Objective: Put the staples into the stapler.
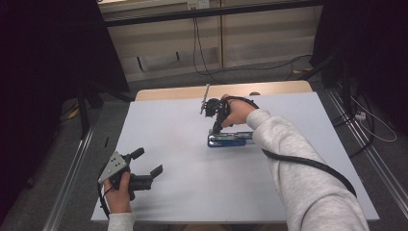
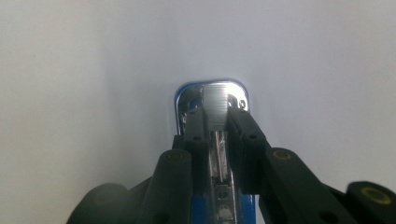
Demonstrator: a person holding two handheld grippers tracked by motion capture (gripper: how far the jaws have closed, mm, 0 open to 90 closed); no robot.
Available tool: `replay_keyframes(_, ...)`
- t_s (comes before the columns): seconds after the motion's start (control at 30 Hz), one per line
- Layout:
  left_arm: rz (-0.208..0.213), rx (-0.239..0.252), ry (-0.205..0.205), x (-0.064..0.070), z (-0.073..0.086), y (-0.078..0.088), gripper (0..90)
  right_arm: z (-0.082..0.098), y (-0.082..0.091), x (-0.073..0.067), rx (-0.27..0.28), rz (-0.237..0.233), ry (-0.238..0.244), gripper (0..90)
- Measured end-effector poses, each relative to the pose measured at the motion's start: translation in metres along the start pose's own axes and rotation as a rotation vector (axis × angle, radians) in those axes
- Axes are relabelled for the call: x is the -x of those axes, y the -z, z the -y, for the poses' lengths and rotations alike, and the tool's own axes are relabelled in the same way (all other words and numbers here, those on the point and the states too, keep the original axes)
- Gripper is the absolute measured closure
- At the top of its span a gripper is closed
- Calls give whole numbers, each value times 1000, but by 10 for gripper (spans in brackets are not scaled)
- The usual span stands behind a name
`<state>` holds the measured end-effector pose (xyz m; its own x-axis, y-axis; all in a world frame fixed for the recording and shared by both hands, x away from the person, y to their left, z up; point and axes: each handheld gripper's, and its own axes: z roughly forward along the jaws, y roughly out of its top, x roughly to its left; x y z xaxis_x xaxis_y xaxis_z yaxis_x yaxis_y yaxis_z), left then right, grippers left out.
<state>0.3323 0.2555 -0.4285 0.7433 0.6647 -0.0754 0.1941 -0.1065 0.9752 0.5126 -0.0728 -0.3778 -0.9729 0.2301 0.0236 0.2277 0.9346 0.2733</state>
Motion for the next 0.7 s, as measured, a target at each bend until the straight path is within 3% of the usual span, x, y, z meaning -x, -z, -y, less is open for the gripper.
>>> replay_keyframes(0.43,0,0,1,0,0,0,17,3,-5,1,2,-9,14,783)
replay_keyframes(0.7,-2,1,-1,0,0,0,17,8,-9,3,16,-24,-1,783)
